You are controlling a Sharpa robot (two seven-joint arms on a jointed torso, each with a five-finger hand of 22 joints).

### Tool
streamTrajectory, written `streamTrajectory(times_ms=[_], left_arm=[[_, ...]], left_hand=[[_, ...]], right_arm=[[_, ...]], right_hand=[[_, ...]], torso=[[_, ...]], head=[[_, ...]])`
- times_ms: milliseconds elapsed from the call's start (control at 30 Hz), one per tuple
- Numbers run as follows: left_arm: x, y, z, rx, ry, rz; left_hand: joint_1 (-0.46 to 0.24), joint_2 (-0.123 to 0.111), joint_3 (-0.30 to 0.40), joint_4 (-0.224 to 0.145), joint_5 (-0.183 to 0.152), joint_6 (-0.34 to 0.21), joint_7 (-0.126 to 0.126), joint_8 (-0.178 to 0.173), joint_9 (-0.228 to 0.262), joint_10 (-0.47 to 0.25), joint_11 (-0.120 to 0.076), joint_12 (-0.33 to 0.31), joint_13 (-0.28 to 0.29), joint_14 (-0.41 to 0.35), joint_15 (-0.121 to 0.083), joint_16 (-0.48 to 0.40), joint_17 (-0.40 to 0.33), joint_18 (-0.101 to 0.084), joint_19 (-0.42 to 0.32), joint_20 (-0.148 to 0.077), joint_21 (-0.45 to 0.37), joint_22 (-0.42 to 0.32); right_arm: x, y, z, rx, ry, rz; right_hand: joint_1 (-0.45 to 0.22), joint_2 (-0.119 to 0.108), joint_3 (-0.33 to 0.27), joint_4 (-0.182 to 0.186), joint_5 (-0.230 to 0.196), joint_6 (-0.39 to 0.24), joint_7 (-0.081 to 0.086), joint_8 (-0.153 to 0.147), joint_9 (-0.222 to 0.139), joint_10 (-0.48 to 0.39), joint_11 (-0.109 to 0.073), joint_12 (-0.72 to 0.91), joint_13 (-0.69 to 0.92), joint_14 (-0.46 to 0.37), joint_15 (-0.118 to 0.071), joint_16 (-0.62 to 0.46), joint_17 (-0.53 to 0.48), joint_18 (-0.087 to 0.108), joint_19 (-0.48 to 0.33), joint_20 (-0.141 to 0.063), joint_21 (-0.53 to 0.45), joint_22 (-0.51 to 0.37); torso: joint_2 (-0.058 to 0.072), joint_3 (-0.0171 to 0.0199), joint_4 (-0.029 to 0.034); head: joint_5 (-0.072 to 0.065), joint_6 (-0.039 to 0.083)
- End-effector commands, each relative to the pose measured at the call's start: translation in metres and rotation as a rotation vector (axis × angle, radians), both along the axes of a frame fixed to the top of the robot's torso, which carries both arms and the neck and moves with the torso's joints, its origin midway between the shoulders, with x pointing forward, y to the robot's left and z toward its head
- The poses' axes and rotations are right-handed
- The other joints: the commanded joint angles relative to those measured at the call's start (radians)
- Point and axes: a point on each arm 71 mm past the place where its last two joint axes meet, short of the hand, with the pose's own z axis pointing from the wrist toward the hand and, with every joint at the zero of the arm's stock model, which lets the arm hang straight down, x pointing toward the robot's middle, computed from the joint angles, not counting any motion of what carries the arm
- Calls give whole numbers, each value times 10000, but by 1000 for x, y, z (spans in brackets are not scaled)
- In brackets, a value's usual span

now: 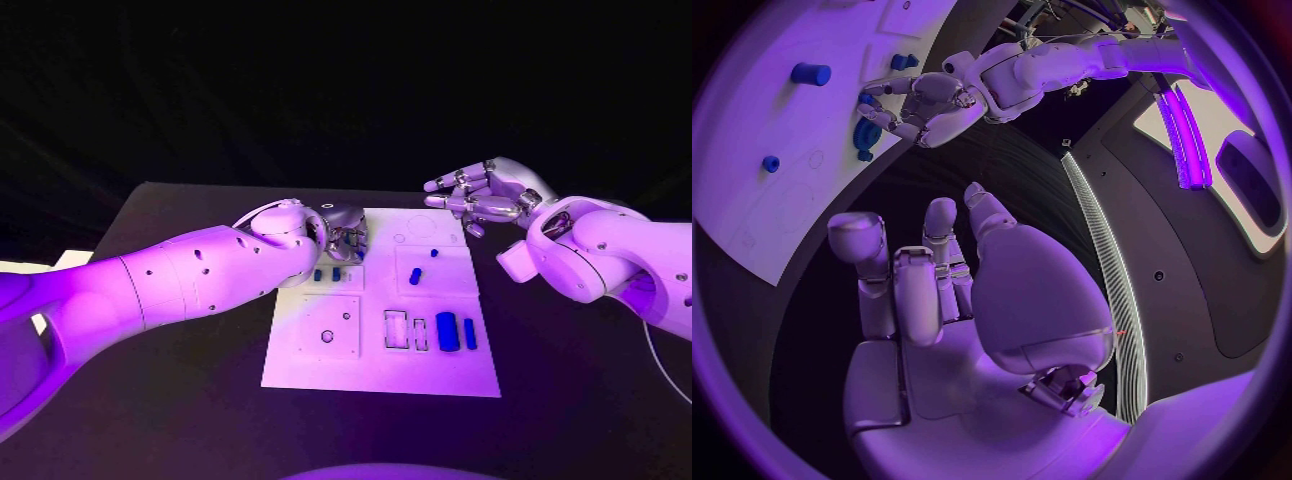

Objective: Assemble the parts on the task board

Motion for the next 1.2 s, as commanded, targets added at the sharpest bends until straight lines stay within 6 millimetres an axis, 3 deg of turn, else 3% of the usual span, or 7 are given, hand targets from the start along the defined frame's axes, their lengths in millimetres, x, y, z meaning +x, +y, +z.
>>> streamTrajectory(times_ms=[33, 233, 600, 933, 1200], left_arm=[[-1, -1, -4, -9, 287, -30], [-2, 1, 3, -919, -202, -15], [-5, 16, 17, -2135, 3, 428], [-9, 37, 23, -2289, 453, 775], [-9, 54, 20, -1847, 878, 1096]], left_hand=[[28, -18, 219, -90, -46, 197, -18, -15, 20, 188, -22, -88, 2, 238, -52, 87, 42, -103, 71, -11, 153, 335], [124, 32, 790, -396, -125, 511, -15, 9, 56, 542, -76, -214, 52, 341, -111, 191, 185, -245, 323, -70, 923, 771], [-321, -220, 1604, -799, -131, 646, 33, -174, 55, 785, -61, -624, 128, 386, -96, 191, 131, -276, 369, -73, 1114, 943], [-543, -327, 1768, -888, -126, 663, 36, -242, 53, 826, -47, -754, 155, 381, -85, 171, 76, -281, 372, -64, 1145, 981], [-681, -392, 1816, -922, -138, 671, 23, -279, 52, 846, -50, -824, 172, 368, -82, 150, 25, -275, 356, -58, 1117, 980]], right_arm=[[-1, 2, 0, -34, -61, 205], [-1, 2, 0, -44, -57, 205], [-1, 2, 0, -62, -69, 204], [0, 2, -1, -82, -62, 184], [0, 1, -1, -95, -54, 165]], right_hand=[[34, 102, -39, -33, 32, -19, 47, 0, 10, -28, -14, -1, -8, 460, 6, -27, 250, 105, -41, 12, -36, 8], [38, 108, -38, -33, 32, -7, 45, 8, 12, -18, -16, 6, -11, 462, 5, -26, 254, 104, -37, 11, -37, 10], [57, 127, -27, -40, 54, 1, 42, 15, 14, -10, -20, 9, -21, 463, 3, -29, 251, 105, -36, 10, -44, 2], [57, 127, -27, -40, 54, 1, 42, 15, 14, -10, -20, 9, -21, 463, 3, -29, 251, 105, -36, 10, -44, 2], [57, 127, -27, -40, 54, 1, 42, 15, 14, -10, -20, 9, -21, 463, 3, -29, 251, 105, -36, 10, -44, 2]], torso=[[-9, 4, 5], [-1, -2, 4], [-15, 1, 12], [-17, 5, 37], [-12, 3, 18]], head=[[3, 0], [2, 20], [7, 30], [19, 32], [73, 31]])
